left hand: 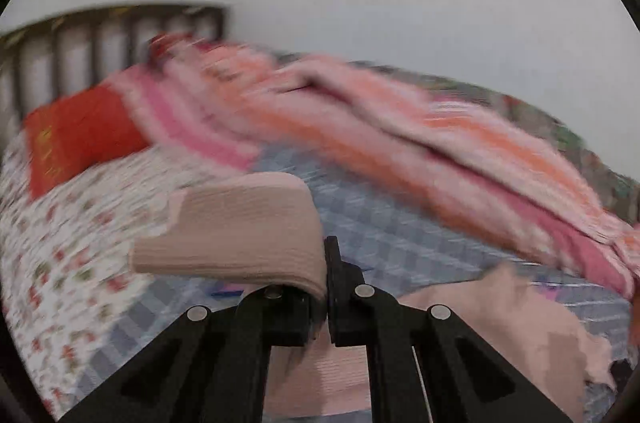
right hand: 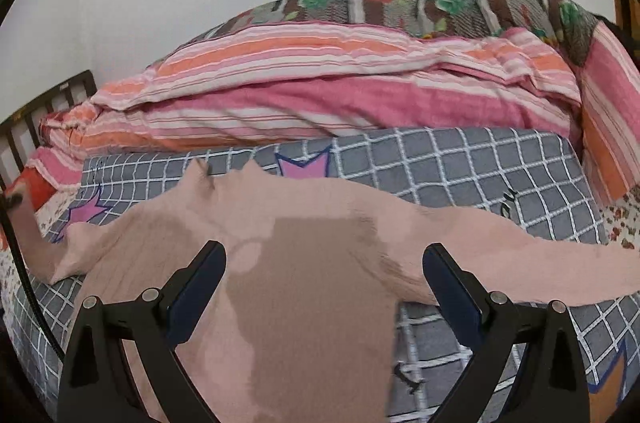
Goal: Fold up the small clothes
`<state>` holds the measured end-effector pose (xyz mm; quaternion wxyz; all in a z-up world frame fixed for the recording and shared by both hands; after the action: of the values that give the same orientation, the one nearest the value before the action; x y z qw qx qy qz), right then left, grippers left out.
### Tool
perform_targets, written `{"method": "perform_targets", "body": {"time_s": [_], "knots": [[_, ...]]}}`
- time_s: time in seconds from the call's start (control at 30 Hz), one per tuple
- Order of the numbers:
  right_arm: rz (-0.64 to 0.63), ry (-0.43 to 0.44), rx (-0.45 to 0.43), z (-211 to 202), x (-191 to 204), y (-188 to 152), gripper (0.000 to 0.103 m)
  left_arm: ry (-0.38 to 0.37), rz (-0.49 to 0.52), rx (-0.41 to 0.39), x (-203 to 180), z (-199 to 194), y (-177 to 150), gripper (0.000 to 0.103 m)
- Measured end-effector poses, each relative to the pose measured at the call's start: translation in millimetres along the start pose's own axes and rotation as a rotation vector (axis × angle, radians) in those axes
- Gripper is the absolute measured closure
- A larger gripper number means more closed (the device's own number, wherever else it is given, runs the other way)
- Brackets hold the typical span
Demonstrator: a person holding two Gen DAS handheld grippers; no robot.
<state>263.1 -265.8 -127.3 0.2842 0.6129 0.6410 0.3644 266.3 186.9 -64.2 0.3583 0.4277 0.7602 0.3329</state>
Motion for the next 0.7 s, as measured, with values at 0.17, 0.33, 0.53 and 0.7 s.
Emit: {"method": "perform_targets", "body": {"time_s": [0.17, 0.33, 0.53, 0.7], "knots": [[0.065, 0.005, 0.016, -1.0, -35.5, -8.1, 0.005, -0.134, 0.111, 0.012, -112.7, 1.9, -9.6, 0.097], [0.12, 0.026, 0.003, -6.6, -64.5, -17.3, 0.005, -0.252, 0.224, 0.053, -214.8, 9.4, -50.6, 0.097], [0.176, 0.001, -0.013, -10.5, -91.2, -18.2, 0.006, -0.381, 0.308, 0.166, -298.7, 13.9, -127.0, 0.096], [0.217, 0.01, -0.029, -14.7, -107.1, -17.9, 0.006, -0.435, 0.323, 0.273, -325.4, 19.2, -177.2, 0.089]]}}
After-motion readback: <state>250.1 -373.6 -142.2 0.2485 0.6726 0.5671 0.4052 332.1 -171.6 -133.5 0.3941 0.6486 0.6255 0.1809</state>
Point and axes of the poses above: each gripper's, at about its wrist camera, not at the fingertips, and z roughly the way its jaws point, x to its left, y to its top, the point moved 5 cm from there along z, roughly the way its jaws point, and after that the axes turned 5 degrees about -z, right-handed, at the moved point
